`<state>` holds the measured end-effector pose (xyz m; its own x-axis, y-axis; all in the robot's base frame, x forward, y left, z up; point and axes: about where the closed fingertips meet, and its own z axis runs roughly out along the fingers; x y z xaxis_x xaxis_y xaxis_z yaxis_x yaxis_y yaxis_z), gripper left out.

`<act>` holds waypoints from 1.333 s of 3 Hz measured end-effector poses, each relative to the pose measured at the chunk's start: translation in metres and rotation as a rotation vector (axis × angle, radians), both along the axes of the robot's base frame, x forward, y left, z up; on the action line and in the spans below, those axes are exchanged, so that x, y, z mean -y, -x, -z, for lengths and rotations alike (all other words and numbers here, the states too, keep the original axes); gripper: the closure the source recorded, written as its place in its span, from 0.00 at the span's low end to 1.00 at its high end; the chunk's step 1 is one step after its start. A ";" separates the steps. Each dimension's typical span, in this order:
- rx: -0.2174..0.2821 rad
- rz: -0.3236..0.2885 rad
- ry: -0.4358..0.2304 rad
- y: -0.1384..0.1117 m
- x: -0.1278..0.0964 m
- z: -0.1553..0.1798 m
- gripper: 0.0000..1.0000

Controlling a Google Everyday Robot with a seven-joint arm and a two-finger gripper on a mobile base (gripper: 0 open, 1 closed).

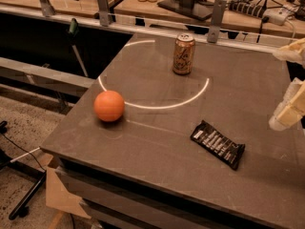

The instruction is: Move orange can near orange

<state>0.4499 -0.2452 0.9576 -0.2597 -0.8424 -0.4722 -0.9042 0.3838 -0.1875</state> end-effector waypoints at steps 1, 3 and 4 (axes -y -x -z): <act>0.062 0.117 -0.236 -0.026 0.020 0.023 0.00; 0.195 0.279 -0.573 -0.072 0.002 -0.002 0.00; 0.195 0.279 -0.568 -0.072 0.002 -0.001 0.00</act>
Offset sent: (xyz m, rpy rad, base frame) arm 0.1092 -0.0095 0.0089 0.8631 -0.2935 -0.4670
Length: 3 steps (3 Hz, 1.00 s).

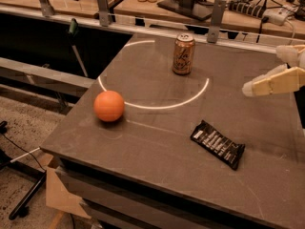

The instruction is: Move orange can near orange

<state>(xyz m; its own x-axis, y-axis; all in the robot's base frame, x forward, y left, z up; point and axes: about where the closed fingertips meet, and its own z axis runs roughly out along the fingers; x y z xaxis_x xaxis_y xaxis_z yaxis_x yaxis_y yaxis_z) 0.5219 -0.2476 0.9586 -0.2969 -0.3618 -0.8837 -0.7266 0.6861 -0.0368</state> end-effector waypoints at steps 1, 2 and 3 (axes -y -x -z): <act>0.025 -0.002 -0.033 -0.017 -0.009 0.008 0.00; 0.074 -0.062 -0.084 -0.052 -0.035 0.019 0.00; 0.139 -0.113 -0.088 -0.088 -0.060 0.035 0.00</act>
Offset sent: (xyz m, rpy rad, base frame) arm 0.1070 0.0679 -0.0350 0.1552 -0.1486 0.1586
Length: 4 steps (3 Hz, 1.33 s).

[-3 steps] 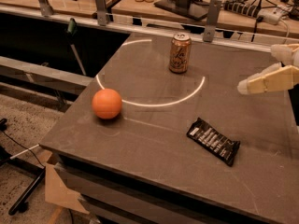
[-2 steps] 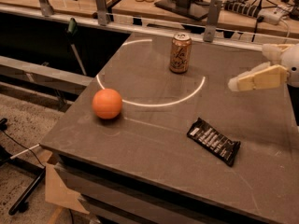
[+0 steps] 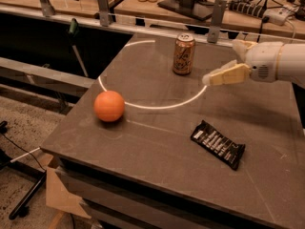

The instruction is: Move orange can near orange

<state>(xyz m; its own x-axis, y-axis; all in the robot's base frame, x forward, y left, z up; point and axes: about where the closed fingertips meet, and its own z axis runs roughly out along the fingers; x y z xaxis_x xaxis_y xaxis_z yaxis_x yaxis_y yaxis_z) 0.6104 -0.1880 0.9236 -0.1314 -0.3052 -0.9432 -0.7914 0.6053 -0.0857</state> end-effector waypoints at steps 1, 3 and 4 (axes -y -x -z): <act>0.039 -0.001 -0.003 -0.039 -0.024 0.014 0.00; 0.019 -0.010 -0.039 -0.091 -0.077 0.027 0.16; -0.004 -0.065 -0.066 -0.100 -0.102 0.031 0.38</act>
Offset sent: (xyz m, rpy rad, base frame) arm 0.1073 0.0761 -0.0311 0.0387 -0.0558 -0.0320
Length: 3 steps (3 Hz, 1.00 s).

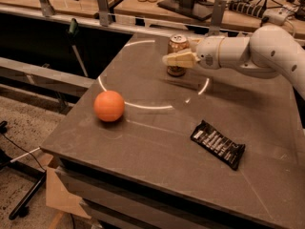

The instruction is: Move orange can near orange

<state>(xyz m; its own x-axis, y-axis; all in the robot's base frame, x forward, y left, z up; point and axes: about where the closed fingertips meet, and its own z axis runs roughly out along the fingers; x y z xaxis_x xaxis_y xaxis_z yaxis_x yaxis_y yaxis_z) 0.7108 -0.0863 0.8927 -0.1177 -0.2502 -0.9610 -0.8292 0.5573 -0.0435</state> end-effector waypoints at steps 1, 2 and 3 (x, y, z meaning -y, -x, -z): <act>-0.036 -0.062 -0.064 -0.002 -0.014 -0.003 0.62; -0.079 -0.172 -0.159 0.017 -0.027 -0.029 0.85; -0.137 -0.316 -0.193 0.070 -0.037 -0.045 1.00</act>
Offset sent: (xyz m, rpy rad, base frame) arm -0.0725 0.0413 0.0682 0.2869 0.1746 0.4149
